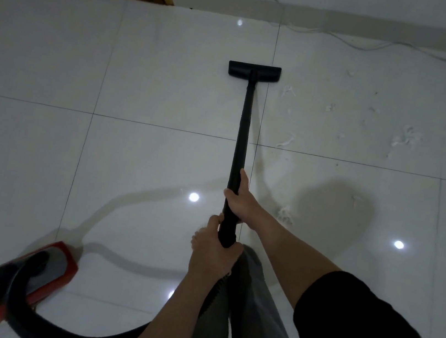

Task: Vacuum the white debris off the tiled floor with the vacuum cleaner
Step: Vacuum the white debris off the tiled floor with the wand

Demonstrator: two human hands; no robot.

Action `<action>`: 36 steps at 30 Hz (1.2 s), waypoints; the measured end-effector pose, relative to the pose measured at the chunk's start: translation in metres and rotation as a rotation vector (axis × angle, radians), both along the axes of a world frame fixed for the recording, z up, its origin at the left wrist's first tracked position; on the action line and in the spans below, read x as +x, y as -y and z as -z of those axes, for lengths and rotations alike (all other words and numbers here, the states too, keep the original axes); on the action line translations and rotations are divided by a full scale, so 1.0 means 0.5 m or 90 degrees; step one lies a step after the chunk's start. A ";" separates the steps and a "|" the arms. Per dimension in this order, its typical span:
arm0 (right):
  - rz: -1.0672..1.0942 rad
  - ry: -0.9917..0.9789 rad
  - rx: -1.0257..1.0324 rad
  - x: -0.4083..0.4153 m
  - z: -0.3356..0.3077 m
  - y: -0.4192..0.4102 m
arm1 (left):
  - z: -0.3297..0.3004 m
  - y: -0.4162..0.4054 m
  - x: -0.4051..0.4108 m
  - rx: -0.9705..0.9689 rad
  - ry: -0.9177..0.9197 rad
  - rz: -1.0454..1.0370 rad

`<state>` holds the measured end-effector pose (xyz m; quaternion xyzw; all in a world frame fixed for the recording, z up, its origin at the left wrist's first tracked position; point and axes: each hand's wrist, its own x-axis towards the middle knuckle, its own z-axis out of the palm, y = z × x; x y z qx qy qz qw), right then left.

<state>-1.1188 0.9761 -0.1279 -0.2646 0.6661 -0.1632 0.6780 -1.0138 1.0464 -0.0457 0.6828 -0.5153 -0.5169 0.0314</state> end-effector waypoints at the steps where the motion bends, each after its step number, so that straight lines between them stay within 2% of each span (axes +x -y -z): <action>1: 0.000 -0.001 0.002 0.005 -0.001 -0.015 | -0.001 -0.015 0.005 0.009 0.004 -0.002; 10: 0.018 -0.016 0.004 0.076 -0.011 -0.153 | -0.022 -0.151 0.074 0.038 -0.053 -0.010; 17: 0.008 -0.054 -0.017 0.178 0.005 -0.319 | 0.004 -0.317 0.184 0.045 -0.078 -0.025; 31: -0.014 -0.036 0.001 0.318 0.007 -0.649 | 0.023 -0.655 0.311 0.037 -0.048 -0.056; 36: -0.023 -0.032 -0.015 0.345 0.019 -0.762 | 0.026 -0.766 0.343 0.072 -0.054 -0.079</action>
